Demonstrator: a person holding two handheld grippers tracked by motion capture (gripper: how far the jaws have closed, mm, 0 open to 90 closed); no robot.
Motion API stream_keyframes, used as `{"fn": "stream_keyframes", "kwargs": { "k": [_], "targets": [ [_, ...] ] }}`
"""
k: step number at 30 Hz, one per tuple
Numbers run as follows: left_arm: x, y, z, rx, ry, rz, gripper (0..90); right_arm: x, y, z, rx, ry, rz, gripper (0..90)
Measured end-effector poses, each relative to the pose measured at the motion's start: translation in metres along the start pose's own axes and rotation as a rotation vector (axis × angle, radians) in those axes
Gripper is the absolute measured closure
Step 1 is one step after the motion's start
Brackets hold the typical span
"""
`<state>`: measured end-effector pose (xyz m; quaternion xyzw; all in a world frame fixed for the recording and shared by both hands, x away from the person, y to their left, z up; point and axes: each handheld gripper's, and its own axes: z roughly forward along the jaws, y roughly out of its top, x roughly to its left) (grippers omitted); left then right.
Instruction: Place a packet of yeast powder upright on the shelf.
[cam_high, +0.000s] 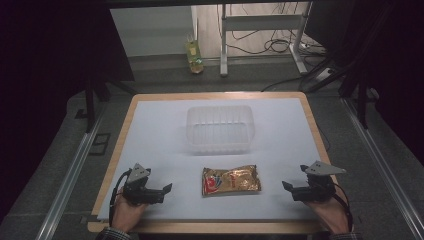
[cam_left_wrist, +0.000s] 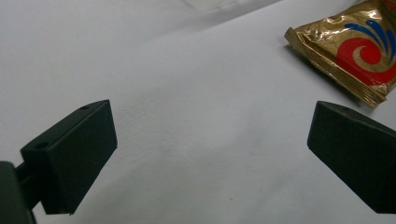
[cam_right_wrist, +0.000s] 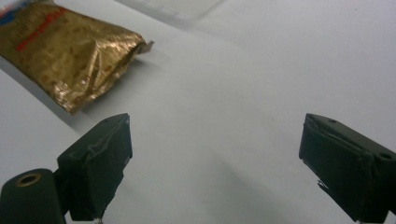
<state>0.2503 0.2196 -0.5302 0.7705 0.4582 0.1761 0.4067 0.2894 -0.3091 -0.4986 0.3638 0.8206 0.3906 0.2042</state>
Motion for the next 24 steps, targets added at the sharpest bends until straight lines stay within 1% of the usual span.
{"fn": "stream_keyframes", "kwargs": {
  "k": [1, 2, 3, 5, 7, 8, 9, 12, 13, 15, 16, 18, 19, 21, 24],
  "targets": [
    [0.0, 0.0, 0.0, 0.0, 0.0, 0.0, 1.1, 0.0, 0.0, 0.0, 0.0, 0.0, 0.0, 9.8],
    [-0.0018, 0.0011, 0.0009, 0.021, 0.01, 0.006, 1.1, -0.001, 0.0, 0.0, -0.007, 0.002, 0.013, 9.8],
    [-0.0018, 0.0011, 0.0009, 0.021, 0.01, 0.006, 1.0, -0.001, 0.0, 0.0, -0.007, 0.002, 0.013, 9.8],
    [-0.0026, 0.0013, 0.0023, 0.046, 0.004, 0.011, 1.1, -0.0008, -0.0005, 0.0004, 0.004, -0.006, 0.018, 9.7],
    [-0.002, 0.0012, 0.0027, 0.053, -0.001, 0.007, 1.1, -0.0004, -0.0005, 0.0007, 0.006, -0.007, 0.018, 9.7],
    [-0.0014, 0.001, 0.003, 0.054, -0.004, 0.004, 0.9, 0.0003, -0.0001, 0.0012, 0.005, -0.012, 0.011, 9.5],
    [-0.0005, 0.0009, 0.003, 0.054, -0.011, -0.001, 1.0, 0.0007, 0.0001, 0.0015, 0.006, -0.014, 0.008, 9.3],
    [0.0009, 0.0016, 0.0014, 0.043, -0.014, -0.008, 2.7, 0.001, 0.0, 0.0022, 0.008, -0.016, 0.005, 9.2],
    [0.001, 0.0018, 0.0007, 0.039, -0.011, -0.006, 2.7, 0.0009, 0.0, 0.0024, 0.009, -0.015, 0.006, 9.2],
    [0.001, 0.0021, 0.0, 0.035, -0.01, -0.004, 5.4, 0.0008, 0.0, 0.0026, 0.015, -0.017, 0.006, 9.2],
    [0.0007, 0.0023, -0.0005, 0.03, -0.015, -0.001, 5.4, 0.0009, 0.0002, 0.0026, 0.015, -0.016, 0.007, 9.2],
    [-0.0006, 0.003, -0.0011, 0.025, -0.021, 0.011, 9.6, 0.0018, 0.0008, 0.0025, 0.022, -0.017, 0.005, 9.3],
    [-0.0006, 0.003, -0.0011, 0.025, -0.021, 0.011, 11.4, 0.0021, 0.0009, 0.0027, 0.024, -0.017, 0.001, 9.3],
    [-0.0023, 0.0041, -0.0017, 0.016, -0.022, 0.024, 13.0, 0.0024, 0.0011, 0.0031, 0.027, -0.017, -0.004, 9.3],
    [-0.0026, 0.0046, -0.0022, 0.01, -0.03, 0.025, 16.8, 0.0028, 0.0013, 0.0031, 0.03, -0.018, -0.007, 9.3]
  ]
}}
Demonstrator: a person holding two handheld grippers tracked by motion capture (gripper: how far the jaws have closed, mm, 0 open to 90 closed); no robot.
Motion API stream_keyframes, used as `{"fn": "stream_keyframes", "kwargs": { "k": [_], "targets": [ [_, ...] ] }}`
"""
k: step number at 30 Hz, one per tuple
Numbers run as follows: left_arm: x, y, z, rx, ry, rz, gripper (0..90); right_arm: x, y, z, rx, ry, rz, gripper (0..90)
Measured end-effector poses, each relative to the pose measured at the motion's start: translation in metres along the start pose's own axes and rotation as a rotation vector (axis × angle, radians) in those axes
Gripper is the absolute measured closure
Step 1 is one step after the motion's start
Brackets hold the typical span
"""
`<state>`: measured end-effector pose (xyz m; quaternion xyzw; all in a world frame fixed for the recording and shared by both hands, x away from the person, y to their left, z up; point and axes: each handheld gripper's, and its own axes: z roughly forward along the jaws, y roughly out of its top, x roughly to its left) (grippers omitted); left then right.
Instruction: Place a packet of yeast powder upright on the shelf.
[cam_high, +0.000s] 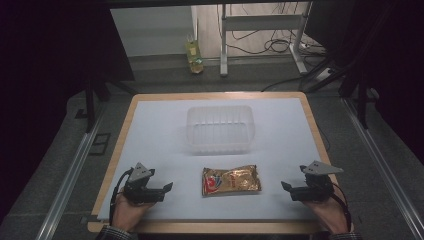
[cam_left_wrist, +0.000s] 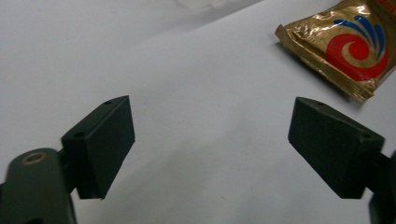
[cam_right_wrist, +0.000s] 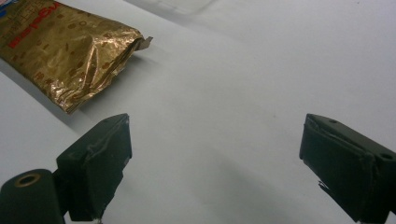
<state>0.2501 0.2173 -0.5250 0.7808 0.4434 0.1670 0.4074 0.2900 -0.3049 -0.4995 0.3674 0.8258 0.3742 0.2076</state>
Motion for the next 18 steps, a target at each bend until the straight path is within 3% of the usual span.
{"fn": "stream_keyframes", "kwargs": {
  "k": [18],
  "targets": [
    [-0.022, 0.014, 0.009, -0.023, -0.099, 0.054, 40.5, 0.001, 0.002, -0.002, -0.002, -0.021, 0.008, 9.4]
  ]
}}
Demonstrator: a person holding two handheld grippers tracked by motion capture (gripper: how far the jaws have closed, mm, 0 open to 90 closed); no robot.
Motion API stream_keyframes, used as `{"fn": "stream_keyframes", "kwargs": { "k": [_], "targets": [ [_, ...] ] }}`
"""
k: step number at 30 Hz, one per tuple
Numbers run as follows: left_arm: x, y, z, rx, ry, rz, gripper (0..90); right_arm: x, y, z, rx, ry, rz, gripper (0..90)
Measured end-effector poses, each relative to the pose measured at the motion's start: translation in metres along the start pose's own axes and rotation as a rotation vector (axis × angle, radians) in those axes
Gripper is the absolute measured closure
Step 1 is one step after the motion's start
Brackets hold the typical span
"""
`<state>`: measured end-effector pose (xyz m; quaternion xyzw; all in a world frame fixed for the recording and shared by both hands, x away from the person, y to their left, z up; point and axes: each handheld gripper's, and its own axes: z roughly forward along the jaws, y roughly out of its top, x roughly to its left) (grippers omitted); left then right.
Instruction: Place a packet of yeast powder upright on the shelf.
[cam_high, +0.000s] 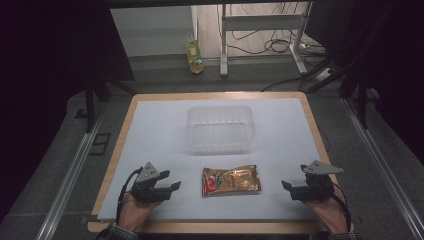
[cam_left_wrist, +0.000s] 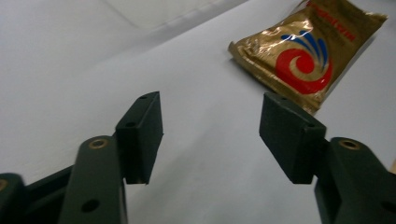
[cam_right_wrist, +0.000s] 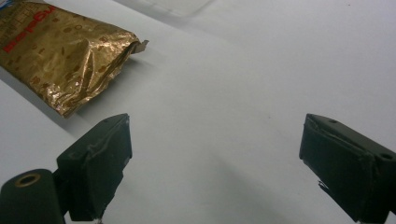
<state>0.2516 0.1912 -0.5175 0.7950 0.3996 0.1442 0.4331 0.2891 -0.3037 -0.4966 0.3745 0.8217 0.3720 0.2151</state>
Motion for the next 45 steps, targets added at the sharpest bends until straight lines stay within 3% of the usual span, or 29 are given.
{"fn": "stream_keyframes", "kwargs": {
  "k": [8, 15, 17, 21, 27, 37, 45],
  "targets": [
    [-0.007, 0.009, 0.011, -0.005, -0.042, 0.025, 53.5, 0.001, 0.001, 0.0, -0.004, 0.011, 0.018, 9.6],
    [-0.018, 0.021, 0.024, -0.042, -0.091, 0.054, 65.8, 0.003, 0.003, 0.0, 0.007, 0.01, 0.031, 11.2],
    [-0.02, 0.022, 0.026, -0.04, -0.094, 0.06, 67.1, 0.004, 0.003, 0.001, 0.008, 0.012, 0.029, 11.3],
    [-0.026, 0.026, 0.033, -0.026, -0.114, 0.09, 78.1, 0.005, 0.003, 0.003, 0.009, 0.019, 0.026, 12.2],
    [-0.033, 0.032, 0.046, -0.016, -0.181, 0.098, 88.5, 0.006, 0.003, 0.005, 0.031, 0.018, 0.019, 13.1],
    [-0.038, 0.033, 0.068, -0.002, -0.185, 0.145, 89.4, 0.012, 0.005, 0.008, 0.036, 0.036, 0.007, 14.6],
    [-0.039, 0.032, 0.078, -0.007, -0.209, 0.132, 89.4, 0.019, 0.008, 0.012, 0.051, 0.051, -0.013, 17.5]
  ]
}}
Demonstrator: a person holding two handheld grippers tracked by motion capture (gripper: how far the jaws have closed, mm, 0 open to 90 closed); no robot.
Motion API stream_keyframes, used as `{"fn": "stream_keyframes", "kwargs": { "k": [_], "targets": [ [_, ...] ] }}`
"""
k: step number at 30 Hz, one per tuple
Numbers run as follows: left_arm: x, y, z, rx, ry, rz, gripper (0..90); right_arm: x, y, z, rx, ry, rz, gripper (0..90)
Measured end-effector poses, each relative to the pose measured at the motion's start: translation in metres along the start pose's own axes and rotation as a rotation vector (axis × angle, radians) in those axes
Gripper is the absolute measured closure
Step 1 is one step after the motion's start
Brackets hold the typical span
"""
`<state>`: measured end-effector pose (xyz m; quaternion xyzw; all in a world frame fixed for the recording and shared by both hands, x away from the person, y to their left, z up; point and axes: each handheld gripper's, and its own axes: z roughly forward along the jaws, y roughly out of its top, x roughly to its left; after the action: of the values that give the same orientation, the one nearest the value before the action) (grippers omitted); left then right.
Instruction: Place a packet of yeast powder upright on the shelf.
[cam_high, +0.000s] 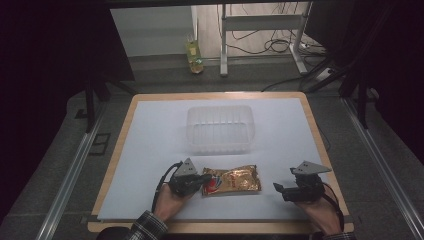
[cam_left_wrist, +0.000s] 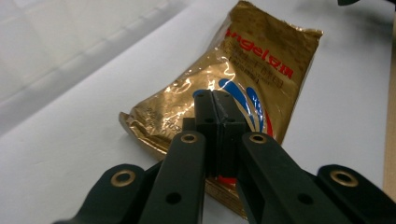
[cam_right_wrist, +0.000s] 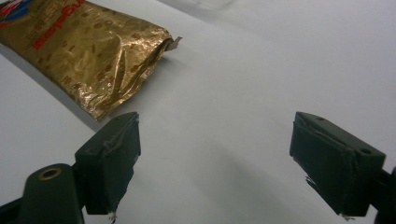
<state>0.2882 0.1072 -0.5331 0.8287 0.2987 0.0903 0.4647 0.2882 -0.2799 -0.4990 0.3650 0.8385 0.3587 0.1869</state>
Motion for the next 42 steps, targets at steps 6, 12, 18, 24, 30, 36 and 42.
{"fn": "stream_keyframes", "kwargs": {
  "k": [6, 12, 18, 24, 30, 36, 42],
  "targets": [
    [-0.004, -0.001, 0.004, 0.034, 0.038, 0.052, 89.5, 0.002, 0.001, -0.001, -0.003, 0.006, -0.001, 18.6],
    [-0.003, -0.002, 0.003, 0.046, 0.025, 0.05, 89.6, 0.004, 0.003, -0.001, 0.0, 0.018, 0.001, 18.6],
    [-0.002, -0.005, 0.002, 0.053, 0.02, 0.041, 89.7, 0.004, 0.004, -0.001, 0.013, 0.041, 0.013, 20.6],
    [-0.002, -0.005, 0.003, 0.054, 0.023, 0.039, 89.7, 0.004, 0.006, 0.001, 0.024, 0.066, 0.031, 21.3],
    [0.003, -0.009, 0.002, 0.096, 0.031, 0.047, 89.7, 0.006, 0.009, 0.003, 0.014, 0.101, 0.044, 21.4],
    [0.003, -0.01, 0.004, 0.114, 0.046, 0.047, 89.7, 0.01, 0.013, 0.007, 0.009, 0.131, 0.035, 21.2],
    [0.003, -0.01, 0.005, 0.118, 0.046, 0.046, 89.7, 0.013, 0.016, 0.012, 0.01, 0.175, 0.041, 20.3]
  ]
}}
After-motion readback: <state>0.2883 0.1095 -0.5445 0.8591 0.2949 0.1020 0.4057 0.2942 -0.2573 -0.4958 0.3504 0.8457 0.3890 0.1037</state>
